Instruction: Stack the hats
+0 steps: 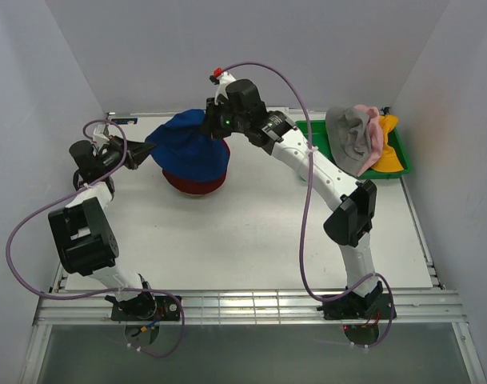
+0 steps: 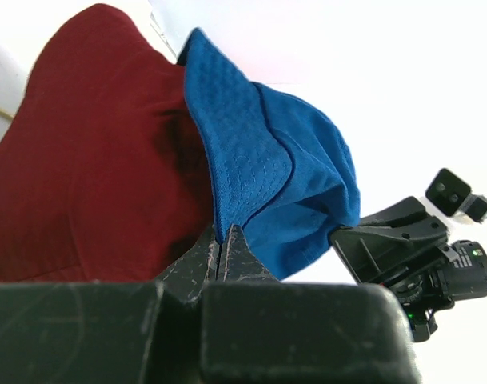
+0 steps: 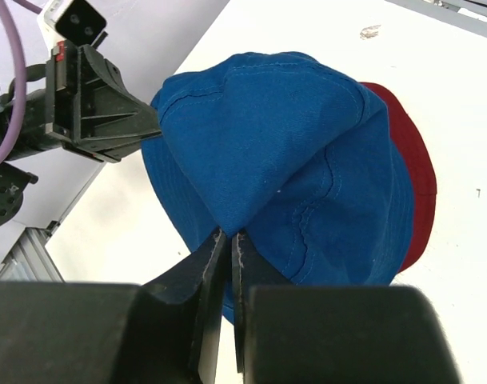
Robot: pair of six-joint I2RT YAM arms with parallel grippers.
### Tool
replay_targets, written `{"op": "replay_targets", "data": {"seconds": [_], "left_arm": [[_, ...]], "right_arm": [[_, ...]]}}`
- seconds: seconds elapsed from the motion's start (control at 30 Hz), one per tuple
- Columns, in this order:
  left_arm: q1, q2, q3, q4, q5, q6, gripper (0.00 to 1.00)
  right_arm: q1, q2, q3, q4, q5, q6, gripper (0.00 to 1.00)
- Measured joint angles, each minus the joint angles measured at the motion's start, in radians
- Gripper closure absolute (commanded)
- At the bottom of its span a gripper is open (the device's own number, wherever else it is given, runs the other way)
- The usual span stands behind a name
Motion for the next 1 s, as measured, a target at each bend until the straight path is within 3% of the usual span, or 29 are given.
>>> {"op": "replay_targets", "data": {"seconds": [0.47,0.77,1.0], "left_arm": [[0.01,0.043,-0.039,0.0,0.014,0.033,1.0],[0.011,0.074,-0.063,-0.001,0.014,0.06,1.0],[0.014,0.09,-0.065,-0.016,0.014,0.086,1.0]], "right_arm": [[0.017,0.002,0.0,0.0,0.0,-0.015,0.81],[0.024,0.002,-0.003,0.001,-0.001,-0.03,0.68],[0.023,0.001,-0.05,0.009,-0.001,-0.031,0.52]]}}
